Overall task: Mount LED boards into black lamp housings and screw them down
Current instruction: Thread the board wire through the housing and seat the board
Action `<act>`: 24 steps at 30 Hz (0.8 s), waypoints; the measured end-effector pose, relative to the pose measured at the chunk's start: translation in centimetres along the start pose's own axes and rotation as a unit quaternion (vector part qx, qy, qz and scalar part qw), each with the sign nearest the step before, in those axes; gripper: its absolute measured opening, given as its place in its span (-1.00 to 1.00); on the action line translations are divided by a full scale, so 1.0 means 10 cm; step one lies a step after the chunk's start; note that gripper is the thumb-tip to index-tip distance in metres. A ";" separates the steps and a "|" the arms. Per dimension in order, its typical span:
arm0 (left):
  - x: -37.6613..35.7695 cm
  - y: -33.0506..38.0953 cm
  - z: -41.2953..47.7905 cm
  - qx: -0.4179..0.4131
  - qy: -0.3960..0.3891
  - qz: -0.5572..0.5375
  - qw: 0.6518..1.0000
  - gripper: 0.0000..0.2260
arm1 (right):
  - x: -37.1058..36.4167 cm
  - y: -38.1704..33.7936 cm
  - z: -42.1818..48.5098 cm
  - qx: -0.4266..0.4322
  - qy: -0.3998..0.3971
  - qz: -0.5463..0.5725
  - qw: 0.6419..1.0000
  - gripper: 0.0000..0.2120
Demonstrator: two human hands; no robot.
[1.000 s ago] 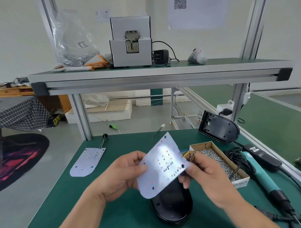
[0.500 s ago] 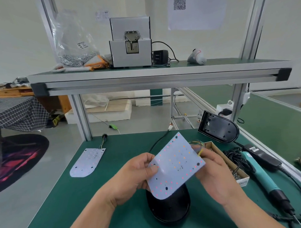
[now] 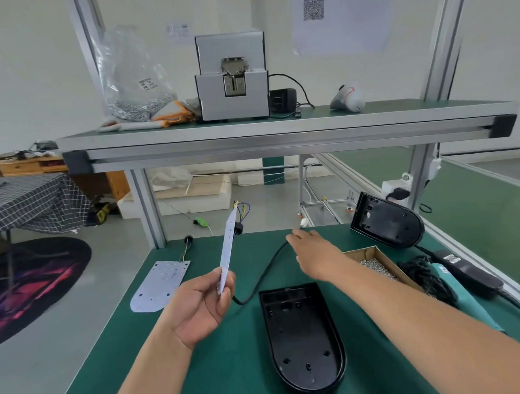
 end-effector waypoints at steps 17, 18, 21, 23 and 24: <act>0.33 0.19 0.11 -0.072 0.089 0.069 0.991 -0.84 | -0.37 0.32 0.59 0.017 -0.032 -0.148 0.988 -0.36; 0.35 0.20 0.12 -0.075 0.091 0.074 0.990 -0.83 | -0.36 0.32 0.61 0.022 -0.036 -0.156 0.987 -0.44; 0.38 0.19 0.14 -0.088 0.095 0.106 0.986 -0.82 | -0.31 0.35 0.63 0.024 -0.027 -0.167 0.985 -0.60; 0.40 0.15 0.18 -0.098 0.097 0.139 0.981 -0.82 | -0.29 0.37 0.59 0.041 -0.007 -0.172 0.984 -0.62; 0.40 0.14 0.19 -0.104 0.097 0.155 0.978 -0.81 | -0.28 0.38 0.57 0.052 0.005 -0.166 0.985 -0.64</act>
Point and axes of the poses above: each hand's wrist, its own z-axis towards the middle knuckle, its own x-axis out of the back of the hand, y = z × x, the point moved 6 cm from there along z, towards the middle knuckle, and after that the axes turned 15 degrees about -z, right-handed, at the moved point
